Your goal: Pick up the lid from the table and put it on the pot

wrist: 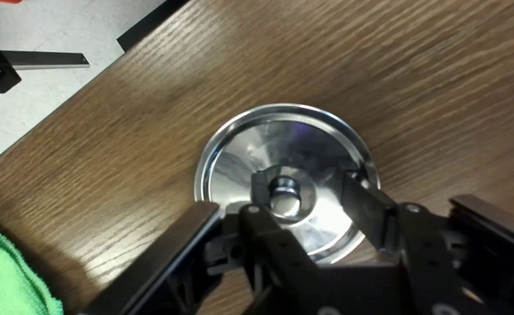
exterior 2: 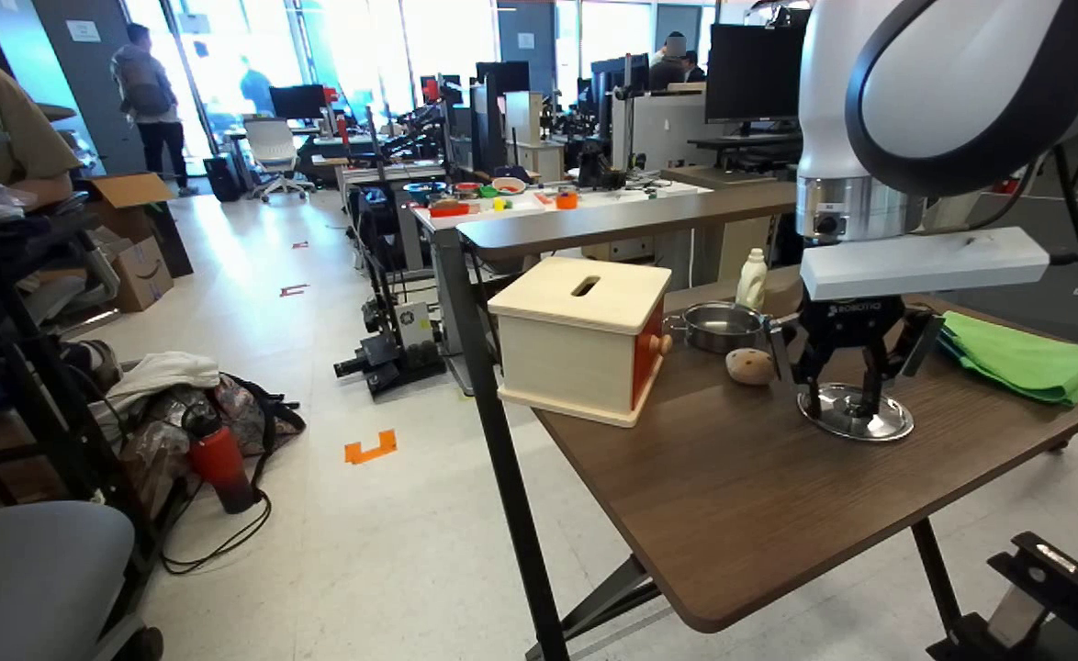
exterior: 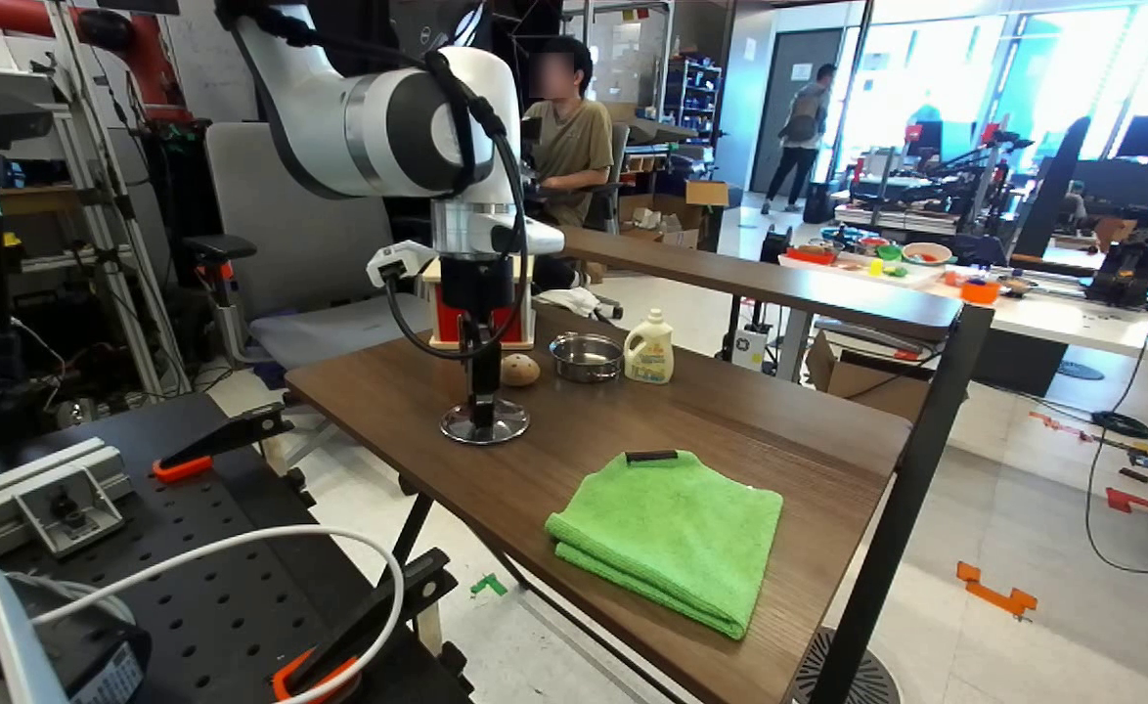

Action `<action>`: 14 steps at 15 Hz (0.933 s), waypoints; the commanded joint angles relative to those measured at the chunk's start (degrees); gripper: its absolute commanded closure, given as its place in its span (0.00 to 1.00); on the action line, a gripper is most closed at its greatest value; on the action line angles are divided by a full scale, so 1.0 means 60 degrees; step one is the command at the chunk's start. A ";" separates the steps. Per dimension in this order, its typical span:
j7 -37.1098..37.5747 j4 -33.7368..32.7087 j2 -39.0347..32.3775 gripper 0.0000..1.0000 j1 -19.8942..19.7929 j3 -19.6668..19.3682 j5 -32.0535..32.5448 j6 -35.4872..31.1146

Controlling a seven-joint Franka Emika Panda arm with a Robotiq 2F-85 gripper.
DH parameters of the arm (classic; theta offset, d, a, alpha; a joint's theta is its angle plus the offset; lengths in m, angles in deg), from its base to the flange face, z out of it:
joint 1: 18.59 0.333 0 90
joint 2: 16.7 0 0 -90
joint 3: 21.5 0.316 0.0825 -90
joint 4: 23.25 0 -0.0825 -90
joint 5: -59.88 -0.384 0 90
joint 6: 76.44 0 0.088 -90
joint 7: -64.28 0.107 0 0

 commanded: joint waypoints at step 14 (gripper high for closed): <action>-0.0284 0.0283 0.0645 0.94 -0.0177 0.0082 -0.0378 -0.0060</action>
